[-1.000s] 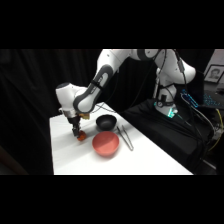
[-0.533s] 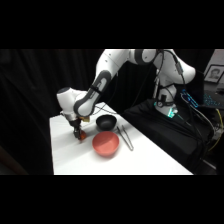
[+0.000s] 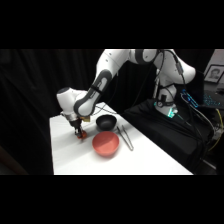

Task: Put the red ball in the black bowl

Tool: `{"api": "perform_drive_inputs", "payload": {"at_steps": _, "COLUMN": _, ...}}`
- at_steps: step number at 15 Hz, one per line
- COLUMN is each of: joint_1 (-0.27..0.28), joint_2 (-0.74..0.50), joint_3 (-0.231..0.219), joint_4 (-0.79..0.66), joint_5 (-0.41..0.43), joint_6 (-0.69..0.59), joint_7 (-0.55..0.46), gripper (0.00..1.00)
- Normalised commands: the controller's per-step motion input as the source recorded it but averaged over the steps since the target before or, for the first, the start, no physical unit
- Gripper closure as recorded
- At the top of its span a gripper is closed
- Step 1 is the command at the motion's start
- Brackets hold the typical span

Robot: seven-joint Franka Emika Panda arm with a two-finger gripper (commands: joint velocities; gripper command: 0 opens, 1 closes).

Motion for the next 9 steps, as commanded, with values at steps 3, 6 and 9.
{"api": "perform_drive_inputs", "payload": {"at_steps": 3, "joint_1": 0.056, "joint_2": -0.35, "joint_3": -0.028, "joint_4": -0.23, "joint_5": 0.018, "joint_6": -0.23, "joint_7": -0.02, "gripper": 0.96}}
{"api": "perform_drive_inputs", "payload": {"at_steps": 6, "joint_1": 0.054, "joint_2": -0.39, "joint_3": -0.055, "joint_4": -0.25, "joint_5": -0.008, "joint_6": -0.22, "joint_7": -0.01, "gripper": 0.96}}
{"api": "perform_drive_inputs", "payload": {"at_steps": 9, "joint_1": 0.030, "joint_2": -0.49, "joint_3": -0.063, "joint_4": -0.35, "joint_5": -0.017, "joint_6": -0.16, "joint_7": -0.04, "gripper": 0.96}}
